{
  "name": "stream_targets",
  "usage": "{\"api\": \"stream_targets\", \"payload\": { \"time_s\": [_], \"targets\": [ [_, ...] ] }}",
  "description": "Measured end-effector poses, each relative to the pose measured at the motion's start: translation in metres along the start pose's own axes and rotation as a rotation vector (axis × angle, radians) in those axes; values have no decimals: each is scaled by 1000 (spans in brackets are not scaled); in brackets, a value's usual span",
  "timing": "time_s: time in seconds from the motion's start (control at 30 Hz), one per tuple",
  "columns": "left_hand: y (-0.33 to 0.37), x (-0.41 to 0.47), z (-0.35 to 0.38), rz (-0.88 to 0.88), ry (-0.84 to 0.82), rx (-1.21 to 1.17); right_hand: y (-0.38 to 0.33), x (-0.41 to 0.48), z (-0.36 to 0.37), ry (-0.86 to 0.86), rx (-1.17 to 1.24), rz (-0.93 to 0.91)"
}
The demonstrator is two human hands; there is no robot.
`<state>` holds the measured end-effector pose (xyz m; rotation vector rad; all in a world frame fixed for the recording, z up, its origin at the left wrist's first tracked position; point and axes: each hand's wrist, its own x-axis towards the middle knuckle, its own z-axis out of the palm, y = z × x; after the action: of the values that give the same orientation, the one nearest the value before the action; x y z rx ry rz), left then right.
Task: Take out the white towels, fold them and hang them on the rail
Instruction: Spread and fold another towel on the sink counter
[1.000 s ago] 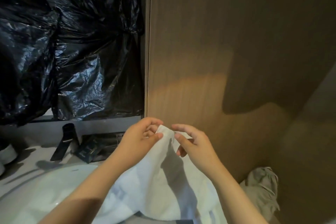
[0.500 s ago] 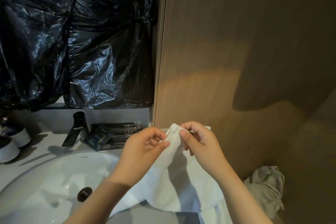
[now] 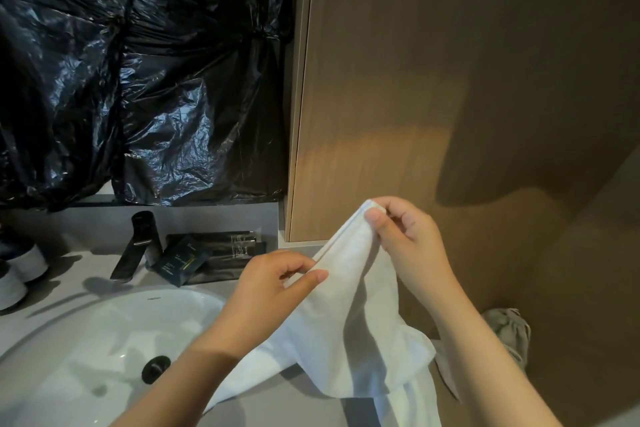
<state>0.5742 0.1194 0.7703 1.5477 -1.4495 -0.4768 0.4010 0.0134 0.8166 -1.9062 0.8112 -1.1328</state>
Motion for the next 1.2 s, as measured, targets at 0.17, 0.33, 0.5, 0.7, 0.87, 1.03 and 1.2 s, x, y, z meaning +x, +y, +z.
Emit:
{"api": "stream_targets", "payload": {
  "time_s": [0.17,0.33,0.5,0.7,0.87,1.03,1.2],
  "targets": [
    [-6,6,-4,59,20,88,-9,19,-22,120,-64,-18],
    [-15,13,-9,74,12,166,-23,45,-47,276,-84,-60],
    [-26,20,-18,50,-5,246,-38,67,-71,366,-115,-97],
    [-44,38,-34,-57,-18,371,-52,86,-89,451,-159,-107],
    [-43,70,-62,-41,99,402,-56,93,-102,516,-147,-110],
    [-16,110,-96,44,345,400,-54,99,-116,629,-117,-103],
    [13,136,-116,118,556,386,-45,102,-125,727,-166,-96]
  ]
}}
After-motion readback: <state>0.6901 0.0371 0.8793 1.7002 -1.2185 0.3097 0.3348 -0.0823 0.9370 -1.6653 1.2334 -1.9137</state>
